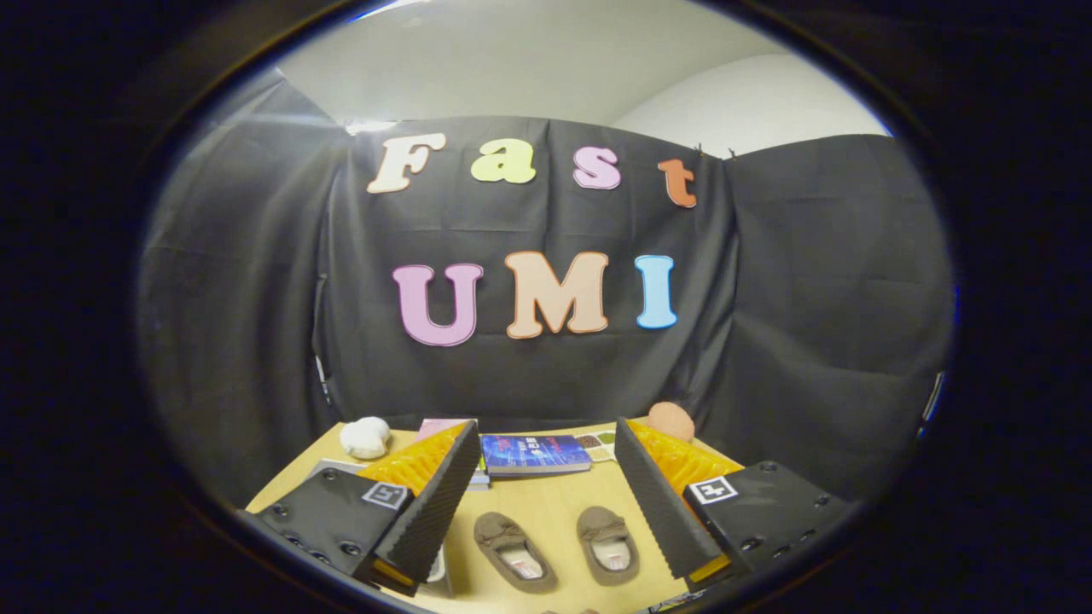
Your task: Open the storage box then place both shoes into the box .Put the left shoe in first, then the right shoe, with the right side of both shoes facing outward in a uniform manner.
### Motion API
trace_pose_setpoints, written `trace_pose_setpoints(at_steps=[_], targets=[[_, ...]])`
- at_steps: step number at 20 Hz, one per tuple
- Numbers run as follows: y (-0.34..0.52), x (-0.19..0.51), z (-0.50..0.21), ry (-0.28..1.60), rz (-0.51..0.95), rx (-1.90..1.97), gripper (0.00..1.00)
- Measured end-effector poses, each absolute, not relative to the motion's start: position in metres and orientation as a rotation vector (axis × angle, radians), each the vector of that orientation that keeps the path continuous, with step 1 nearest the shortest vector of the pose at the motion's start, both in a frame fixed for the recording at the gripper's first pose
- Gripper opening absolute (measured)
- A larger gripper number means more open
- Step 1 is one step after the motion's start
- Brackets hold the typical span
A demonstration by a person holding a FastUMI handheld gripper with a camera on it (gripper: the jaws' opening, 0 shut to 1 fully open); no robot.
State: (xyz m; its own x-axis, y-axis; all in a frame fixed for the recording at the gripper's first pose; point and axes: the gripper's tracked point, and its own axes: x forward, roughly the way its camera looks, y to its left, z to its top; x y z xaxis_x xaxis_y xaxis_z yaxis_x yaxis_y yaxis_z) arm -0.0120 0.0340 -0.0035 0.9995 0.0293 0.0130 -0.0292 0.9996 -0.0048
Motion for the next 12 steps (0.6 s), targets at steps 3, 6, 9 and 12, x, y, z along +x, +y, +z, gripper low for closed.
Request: trace_pose_setpoints(at_steps=[3, 6, 9, 12], targets=[[0.036, -0.016, -0.007, -0.007, 0.032, -0.004, 1.0], [0.037, -0.018, -0.011, 0.008, 0.044, -0.001, 1.0], [0.04, -0.014, -0.021, 0.037, 0.058, 0.044, 1.0], [0.051, -0.006, -0.049, 0.13, 0.101, 0.171, 1.0]])
